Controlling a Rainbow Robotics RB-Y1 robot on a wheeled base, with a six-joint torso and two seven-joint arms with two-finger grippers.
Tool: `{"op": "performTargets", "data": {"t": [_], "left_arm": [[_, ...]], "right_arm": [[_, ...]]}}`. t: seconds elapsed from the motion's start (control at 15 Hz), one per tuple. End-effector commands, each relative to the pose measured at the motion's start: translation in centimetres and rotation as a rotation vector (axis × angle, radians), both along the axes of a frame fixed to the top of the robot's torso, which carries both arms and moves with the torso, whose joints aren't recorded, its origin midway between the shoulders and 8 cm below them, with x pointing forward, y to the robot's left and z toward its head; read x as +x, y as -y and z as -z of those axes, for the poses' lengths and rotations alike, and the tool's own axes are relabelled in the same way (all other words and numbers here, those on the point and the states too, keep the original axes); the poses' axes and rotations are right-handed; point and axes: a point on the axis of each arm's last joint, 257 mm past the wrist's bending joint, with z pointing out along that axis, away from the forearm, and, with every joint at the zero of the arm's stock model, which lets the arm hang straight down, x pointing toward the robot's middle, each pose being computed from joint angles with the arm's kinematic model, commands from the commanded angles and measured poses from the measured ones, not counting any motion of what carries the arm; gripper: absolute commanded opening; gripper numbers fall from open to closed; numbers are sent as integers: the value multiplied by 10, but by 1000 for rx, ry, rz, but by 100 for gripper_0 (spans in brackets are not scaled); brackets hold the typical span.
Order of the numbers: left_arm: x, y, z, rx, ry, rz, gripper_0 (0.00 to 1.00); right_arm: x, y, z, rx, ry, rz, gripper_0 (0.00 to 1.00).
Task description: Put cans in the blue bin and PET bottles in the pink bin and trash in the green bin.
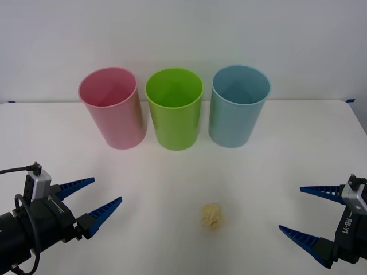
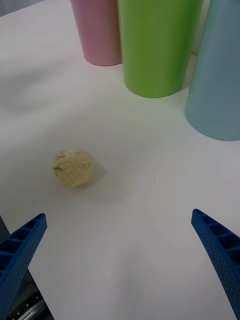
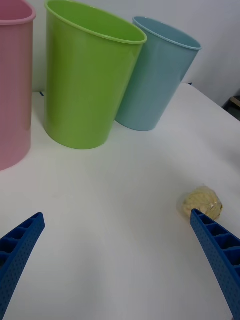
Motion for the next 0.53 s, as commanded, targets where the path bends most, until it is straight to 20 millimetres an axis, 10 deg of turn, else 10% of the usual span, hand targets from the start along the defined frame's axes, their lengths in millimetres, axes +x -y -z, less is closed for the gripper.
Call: {"op": "performTargets", "data": {"t": [0.07,0.53], "left_arm": [[0,0,0,0,0,0,100],[0,0,0,0,0,0,100]], "right_arm": [[0,0,0,0,0,0,100],[0,0,0,0,0,0,100]]}}
